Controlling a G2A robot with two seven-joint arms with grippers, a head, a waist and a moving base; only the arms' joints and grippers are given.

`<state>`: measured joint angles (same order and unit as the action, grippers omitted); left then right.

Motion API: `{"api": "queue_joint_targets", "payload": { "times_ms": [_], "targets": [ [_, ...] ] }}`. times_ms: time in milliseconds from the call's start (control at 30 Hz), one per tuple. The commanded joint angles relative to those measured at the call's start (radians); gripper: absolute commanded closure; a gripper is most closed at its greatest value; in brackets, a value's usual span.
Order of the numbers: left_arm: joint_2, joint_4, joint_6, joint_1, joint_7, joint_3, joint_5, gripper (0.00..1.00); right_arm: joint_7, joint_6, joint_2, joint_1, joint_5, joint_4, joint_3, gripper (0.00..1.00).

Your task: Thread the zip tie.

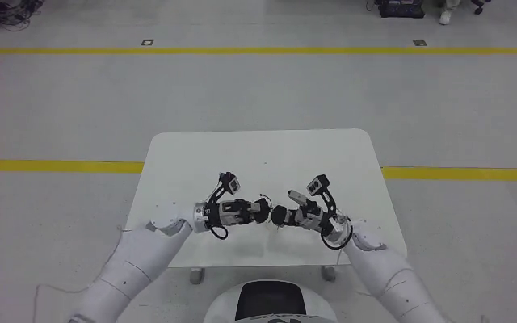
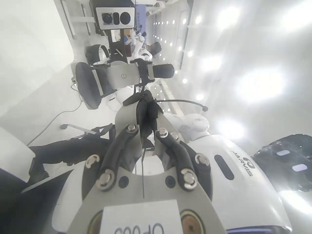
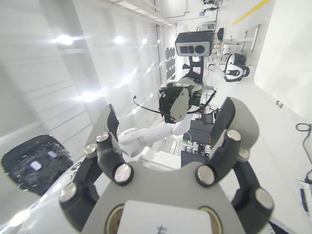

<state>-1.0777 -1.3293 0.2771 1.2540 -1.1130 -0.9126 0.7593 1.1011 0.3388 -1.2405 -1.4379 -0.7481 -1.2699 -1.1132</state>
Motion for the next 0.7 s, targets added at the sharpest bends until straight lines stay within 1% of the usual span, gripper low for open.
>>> {"api": "queue_joint_targets", "payload": {
  "times_ms": [0,67,100,267,333,467,567,600,633,667],
  "targets": [
    [-0.007,0.022,0.001,-0.014,0.001,0.018,0.012,1.0,0.034,0.001,-0.002,0.011,-0.019,0.019,0.005,0.0],
    [-0.013,0.033,0.01,-0.024,0.005,0.028,0.022,1.0,0.034,0.001,-0.002,0.011,-0.019,0.019,0.005,0.0],
    [-0.016,0.041,0.021,-0.027,0.012,0.032,0.029,1.0,0.034,0.001,-0.002,0.011,-0.019,0.019,0.005,0.0],
    [-0.016,0.041,0.021,-0.027,0.012,0.032,0.029,1.0,0.012,-0.006,-0.003,0.003,-0.024,0.005,0.007,0.0],
    [-0.018,0.027,0.006,-0.021,0.028,0.036,0.039,1.0,0.018,-0.006,-0.003,0.002,-0.038,0.008,0.006,0.0],
    [-0.018,0.027,-0.011,-0.015,0.0,0.028,0.091,1.0,0.04,0.001,-0.005,0.006,-0.06,0.022,0.009,0.01],
    [-0.018,0.033,-0.014,-0.013,-0.015,0.024,0.115,1.0,0.055,0.001,-0.007,0.008,-0.075,0.029,0.008,0.08],
    [-0.018,0.035,-0.015,-0.014,-0.02,0.024,0.119,1.0,0.061,0.001,-0.007,0.009,-0.079,0.03,0.008,0.12],
    [-0.019,0.038,-0.015,-0.015,-0.021,0.023,0.12,1.0,0.067,0.001,-0.007,0.009,-0.083,0.032,0.007,0.18],
    [-0.019,0.039,-0.013,-0.016,-0.023,0.023,0.122,1.0,0.074,0.001,-0.008,0.01,-0.085,0.034,0.005,0.27]
  ]
}}
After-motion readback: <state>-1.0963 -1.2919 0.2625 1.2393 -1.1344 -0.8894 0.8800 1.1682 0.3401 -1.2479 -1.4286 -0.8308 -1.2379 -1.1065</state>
